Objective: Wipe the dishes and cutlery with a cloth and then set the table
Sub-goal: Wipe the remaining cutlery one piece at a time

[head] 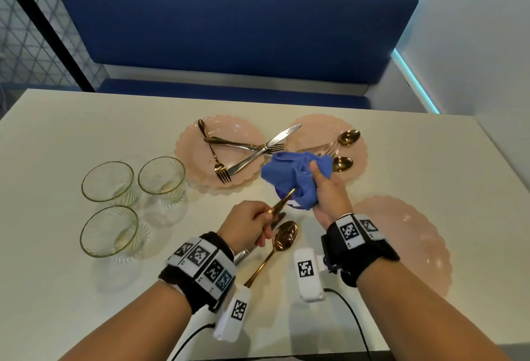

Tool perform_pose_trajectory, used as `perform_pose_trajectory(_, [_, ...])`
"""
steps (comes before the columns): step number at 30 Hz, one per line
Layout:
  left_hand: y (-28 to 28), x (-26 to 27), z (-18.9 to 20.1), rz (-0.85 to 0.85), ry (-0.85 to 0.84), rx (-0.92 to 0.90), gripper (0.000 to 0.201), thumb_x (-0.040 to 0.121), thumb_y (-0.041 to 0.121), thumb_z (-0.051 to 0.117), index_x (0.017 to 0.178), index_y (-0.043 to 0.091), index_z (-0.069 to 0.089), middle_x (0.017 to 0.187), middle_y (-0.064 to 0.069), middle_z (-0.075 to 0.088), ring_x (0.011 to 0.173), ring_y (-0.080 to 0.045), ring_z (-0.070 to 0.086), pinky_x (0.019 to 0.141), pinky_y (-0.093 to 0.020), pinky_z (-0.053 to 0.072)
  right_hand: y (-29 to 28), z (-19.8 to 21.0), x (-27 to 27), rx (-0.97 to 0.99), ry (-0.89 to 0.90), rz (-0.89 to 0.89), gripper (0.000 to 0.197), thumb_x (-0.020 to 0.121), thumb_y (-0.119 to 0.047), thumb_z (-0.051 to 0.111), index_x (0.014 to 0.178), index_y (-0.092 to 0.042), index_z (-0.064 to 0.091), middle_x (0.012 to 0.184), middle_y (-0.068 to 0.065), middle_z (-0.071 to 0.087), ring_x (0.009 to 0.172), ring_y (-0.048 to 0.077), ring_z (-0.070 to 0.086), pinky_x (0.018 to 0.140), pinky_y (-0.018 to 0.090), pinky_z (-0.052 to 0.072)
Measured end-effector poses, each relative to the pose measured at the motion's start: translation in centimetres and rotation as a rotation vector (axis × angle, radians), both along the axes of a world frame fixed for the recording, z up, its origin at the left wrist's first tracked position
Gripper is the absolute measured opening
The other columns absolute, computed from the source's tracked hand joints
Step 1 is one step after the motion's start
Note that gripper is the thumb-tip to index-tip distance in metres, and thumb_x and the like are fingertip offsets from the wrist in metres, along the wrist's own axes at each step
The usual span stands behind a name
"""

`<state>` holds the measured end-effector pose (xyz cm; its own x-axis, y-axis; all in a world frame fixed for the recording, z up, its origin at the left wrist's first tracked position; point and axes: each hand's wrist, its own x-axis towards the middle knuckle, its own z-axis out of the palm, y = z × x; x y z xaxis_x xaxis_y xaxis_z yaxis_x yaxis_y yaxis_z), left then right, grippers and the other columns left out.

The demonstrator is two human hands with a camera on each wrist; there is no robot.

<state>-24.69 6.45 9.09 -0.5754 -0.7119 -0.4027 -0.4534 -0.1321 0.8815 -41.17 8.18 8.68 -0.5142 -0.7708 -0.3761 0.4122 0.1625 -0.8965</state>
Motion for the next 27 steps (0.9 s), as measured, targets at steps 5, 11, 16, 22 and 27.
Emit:
perform_pose_trajectory(5, [-0.6,-0.1,0.1,0.078,0.036,0.002,0.025,0.091,0.000,0.044,0.076,0.012,0.059,0.063,-0.010,0.064,0.037,-0.007,0.057,0.044,-0.022,0.049,0.5,-1.0,2.9,0.095,0.106,0.242,0.033,0.090,-0.025,0.058,0.119,-0.010,0.058,0.115,0.014,0.065,0.106,0.028,0.063,0.095,0.049,0.050])
perform_pose_trajectory(11, [-4.0,1.5,2.2,0.323,0.093,-0.031,0.011,0.092,0.014,0.052,0.096,0.013,0.063,0.082,0.000,0.060,0.075,-0.013,0.053,0.065,-0.024,0.045,1.8,1.4,2.4,0.072,0.320,0.469,0.027,0.088,-0.021,0.061,0.114,-0.015,0.058,0.109,0.006,0.066,0.099,0.019,0.063,0.086,0.029,0.053])
perform_pose_trajectory(16, [-3.3,-0.4,3.2,0.216,0.190,0.087,0.022,0.093,0.017,0.052,0.084,0.004,0.068,0.081,-0.011,0.062,0.078,-0.017,0.056,0.079,-0.032,0.050,2.0,1.0,5.9,0.029,0.434,0.608,0.022,0.087,-0.013,0.063,0.105,-0.002,0.061,0.098,0.016,0.067,0.087,0.022,0.064,0.081,0.035,0.054])
perform_pose_trajectory(22, [-5.3,1.0,1.3,0.629,0.357,0.364,0.024,0.095,0.012,0.048,0.075,0.006,0.060,0.054,0.000,0.059,0.047,-0.006,0.055,0.050,-0.019,0.050,3.9,-0.6,5.6,0.139,0.522,0.789,0.004,0.085,-0.025,0.066,0.086,-0.022,0.063,0.087,0.003,0.068,0.080,0.015,0.063,0.076,0.032,0.052])
perform_pose_trajectory(27, [-6.8,3.3,-0.8,0.399,0.030,0.079,0.009,0.085,0.012,0.064,0.078,0.006,0.066,0.068,-0.007,0.062,0.064,-0.019,0.061,0.064,-0.025,0.057,4.8,0.8,1.1,0.169,0.269,0.560,0.028,0.086,-0.026,0.063,0.111,-0.016,0.057,0.107,0.006,0.065,0.092,0.016,0.065,0.078,0.028,0.056])
